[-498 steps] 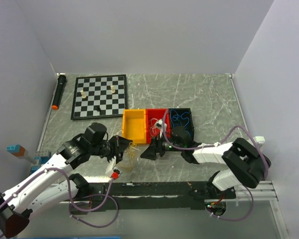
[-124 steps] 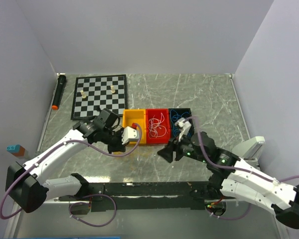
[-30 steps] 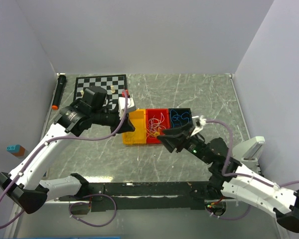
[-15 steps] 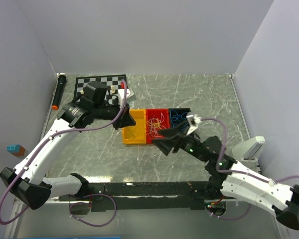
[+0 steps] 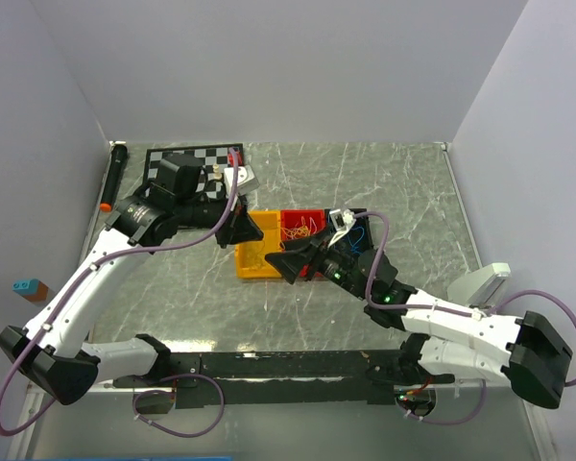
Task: Untangle the cables
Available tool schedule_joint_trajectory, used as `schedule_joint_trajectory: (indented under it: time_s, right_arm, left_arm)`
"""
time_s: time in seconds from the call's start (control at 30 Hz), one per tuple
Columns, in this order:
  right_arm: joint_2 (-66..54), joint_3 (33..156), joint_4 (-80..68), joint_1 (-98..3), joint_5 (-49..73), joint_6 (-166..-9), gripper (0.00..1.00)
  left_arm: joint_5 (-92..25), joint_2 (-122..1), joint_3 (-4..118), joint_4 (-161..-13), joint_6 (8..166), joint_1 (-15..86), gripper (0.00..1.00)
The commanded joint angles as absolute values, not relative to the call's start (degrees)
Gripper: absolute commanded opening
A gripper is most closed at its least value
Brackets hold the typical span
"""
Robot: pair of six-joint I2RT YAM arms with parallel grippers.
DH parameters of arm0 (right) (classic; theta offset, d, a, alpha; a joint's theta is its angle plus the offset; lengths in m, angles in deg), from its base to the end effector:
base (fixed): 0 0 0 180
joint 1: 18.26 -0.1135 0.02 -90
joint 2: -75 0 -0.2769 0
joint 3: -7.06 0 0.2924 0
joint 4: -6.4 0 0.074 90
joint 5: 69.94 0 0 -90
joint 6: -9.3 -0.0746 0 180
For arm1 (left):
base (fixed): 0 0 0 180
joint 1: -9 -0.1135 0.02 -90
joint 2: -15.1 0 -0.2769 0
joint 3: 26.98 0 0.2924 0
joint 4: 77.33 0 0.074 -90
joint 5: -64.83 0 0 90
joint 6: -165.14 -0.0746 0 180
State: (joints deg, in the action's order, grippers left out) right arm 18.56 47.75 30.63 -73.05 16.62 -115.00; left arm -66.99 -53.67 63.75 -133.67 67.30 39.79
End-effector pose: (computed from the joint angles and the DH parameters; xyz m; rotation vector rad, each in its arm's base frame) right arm 0.1665 0.2438 0.2868 -0.3311 1.5261 1.3035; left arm 0.2304 -0.1952 0.4078 1.1073 1.8643 -1.0189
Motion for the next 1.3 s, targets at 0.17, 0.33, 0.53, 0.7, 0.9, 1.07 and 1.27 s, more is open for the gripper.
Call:
schedule_joint_trajectory:
  time_s: [0.17, 0.33, 0.53, 0.7, 0.9, 1.07, 1.27]
  right_arm:
    - [15.7, 49.7, 42.7, -73.5, 22.6, -119.8, 0.75]
    - [14.8, 50.7, 41.2, -73.4, 22.9, -121.0, 0.38]
    - [17.4, 51.4, 36.0, -73.4, 23.4, -119.5, 0.0]
    - [27.2, 48.5, 25.1, -73.3, 25.1, -115.8, 0.0]
    - [48.3, 46.7, -0.4, -72.6, 38.0, -113.1, 0.0]
    - [57.2, 50.3, -14.1, -72.3, 48.8, -110.4, 0.0]
    - [58.0, 56.3, -17.0, -72.3, 58.7, -106.4, 0.0]
  left_arm:
    - [-70.3, -51.6, 63.9, -133.0, 67.5, 39.6, 0.01]
    - [-70.1, -50.8, 62.6, -132.5, 67.7, 39.5, 0.01]
    - [-68.9, -50.5, 62.6, -132.9, 66.7, 39.5, 0.01]
    - [-63.5, -50.2, 62.9, -133.7, 65.0, 39.5, 0.01]
    - [-56.4, -50.4, 65.1, -135.2, 63.7, 37.7, 0.01]
    - [-56.3, -48.2, 64.5, -132.8, 64.8, 35.5, 0.01]
    - [-57.3, -47.4, 65.1, -135.6, 63.5, 35.4, 0.01]
